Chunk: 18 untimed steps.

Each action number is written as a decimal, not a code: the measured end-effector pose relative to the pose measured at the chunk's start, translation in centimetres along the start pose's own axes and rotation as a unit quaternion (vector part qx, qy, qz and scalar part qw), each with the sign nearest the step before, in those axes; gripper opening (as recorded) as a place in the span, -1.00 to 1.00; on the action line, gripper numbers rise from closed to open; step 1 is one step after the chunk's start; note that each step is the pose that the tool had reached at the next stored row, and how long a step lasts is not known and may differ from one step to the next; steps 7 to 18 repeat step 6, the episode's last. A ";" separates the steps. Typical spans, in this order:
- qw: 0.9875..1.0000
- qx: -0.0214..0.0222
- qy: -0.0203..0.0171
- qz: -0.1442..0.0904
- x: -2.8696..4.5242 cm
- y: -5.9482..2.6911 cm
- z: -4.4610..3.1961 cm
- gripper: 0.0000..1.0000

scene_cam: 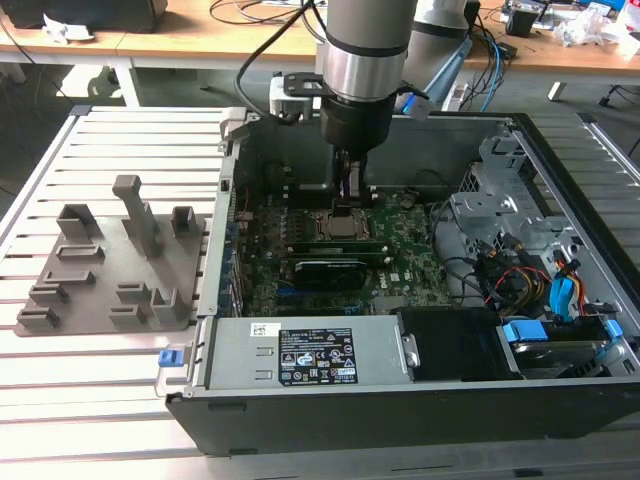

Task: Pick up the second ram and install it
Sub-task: 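Press down the second ram until it locks into place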

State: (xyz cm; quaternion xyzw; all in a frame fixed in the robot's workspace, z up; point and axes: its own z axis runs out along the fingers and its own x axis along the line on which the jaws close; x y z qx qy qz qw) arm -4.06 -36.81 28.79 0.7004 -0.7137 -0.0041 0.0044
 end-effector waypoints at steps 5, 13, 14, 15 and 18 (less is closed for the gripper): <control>1.000 0.000 0.000 0.000 0.00 0.00 -0.03 -0.79; 1.000 0.000 0.000 0.000 0.00 0.00 -0.04 -0.79; 1.000 0.000 0.000 0.000 0.00 0.00 -0.04 -0.79; 1.000 0.000 0.000 0.000 0.00 0.00 -0.04 -0.79; 1.000 0.000 0.000 0.000 0.00 0.00 -0.04 -0.79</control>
